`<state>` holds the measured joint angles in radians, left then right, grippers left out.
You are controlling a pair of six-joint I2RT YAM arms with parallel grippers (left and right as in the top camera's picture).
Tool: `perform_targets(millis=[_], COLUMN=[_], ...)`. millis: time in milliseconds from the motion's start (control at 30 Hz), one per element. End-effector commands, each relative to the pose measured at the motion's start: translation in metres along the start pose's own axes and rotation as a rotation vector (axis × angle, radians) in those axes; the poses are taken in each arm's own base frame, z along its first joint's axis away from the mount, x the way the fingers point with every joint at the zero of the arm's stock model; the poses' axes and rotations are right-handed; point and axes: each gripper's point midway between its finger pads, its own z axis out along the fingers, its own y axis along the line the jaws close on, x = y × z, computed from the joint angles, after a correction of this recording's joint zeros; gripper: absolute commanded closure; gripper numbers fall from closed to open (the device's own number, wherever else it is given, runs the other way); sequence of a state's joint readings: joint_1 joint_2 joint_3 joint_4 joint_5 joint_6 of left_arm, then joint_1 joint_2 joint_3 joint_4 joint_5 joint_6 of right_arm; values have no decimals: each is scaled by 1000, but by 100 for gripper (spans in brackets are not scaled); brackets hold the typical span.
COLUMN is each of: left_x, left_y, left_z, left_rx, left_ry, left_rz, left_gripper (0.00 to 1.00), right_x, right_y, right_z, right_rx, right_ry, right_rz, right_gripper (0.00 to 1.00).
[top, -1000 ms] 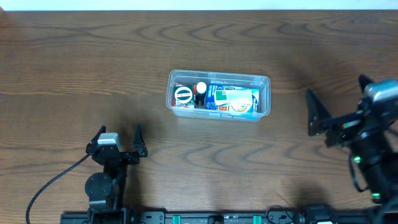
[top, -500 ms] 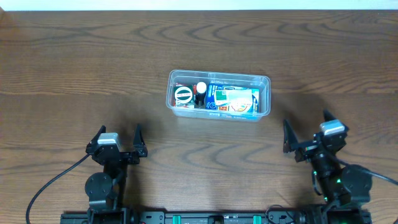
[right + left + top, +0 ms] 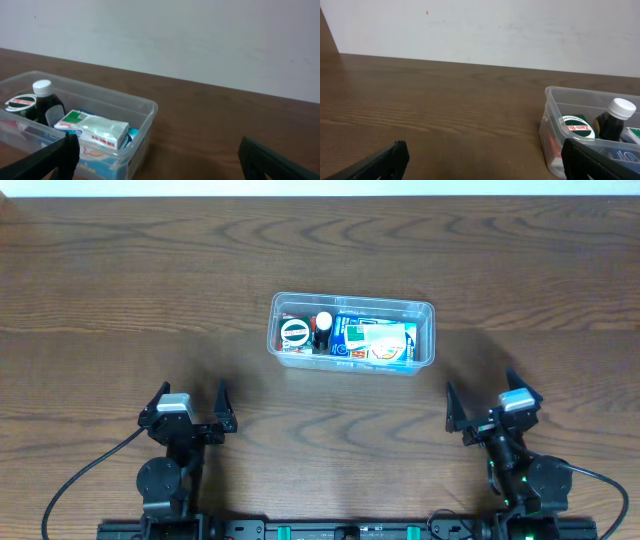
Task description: Pack container
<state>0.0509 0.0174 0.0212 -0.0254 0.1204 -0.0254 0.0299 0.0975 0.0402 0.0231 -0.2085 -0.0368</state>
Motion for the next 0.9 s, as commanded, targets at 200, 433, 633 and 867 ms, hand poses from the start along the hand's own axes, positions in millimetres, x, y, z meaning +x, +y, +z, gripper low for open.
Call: perform_targets(millis=[200,433,633,867], left_x=[17,17,17,17], left_y=[1,1,1,1], left_z=[1,1,1,1], left_rx=[0,0,0,0], left_ry=[52,52,52,52], left_rz=[-2,-2,-2,-2], left_gripper=[2,2,2,2], right_x=[7,40,45,45], right_y=[-26,-30,-28,-28], right_z=[-2,-4,-2,-2], right_rx=[145,173,161,161], right_ry=[-9,127,150,151], right_rz=[-3,17,20,20], right_gripper=[1,1,1,1])
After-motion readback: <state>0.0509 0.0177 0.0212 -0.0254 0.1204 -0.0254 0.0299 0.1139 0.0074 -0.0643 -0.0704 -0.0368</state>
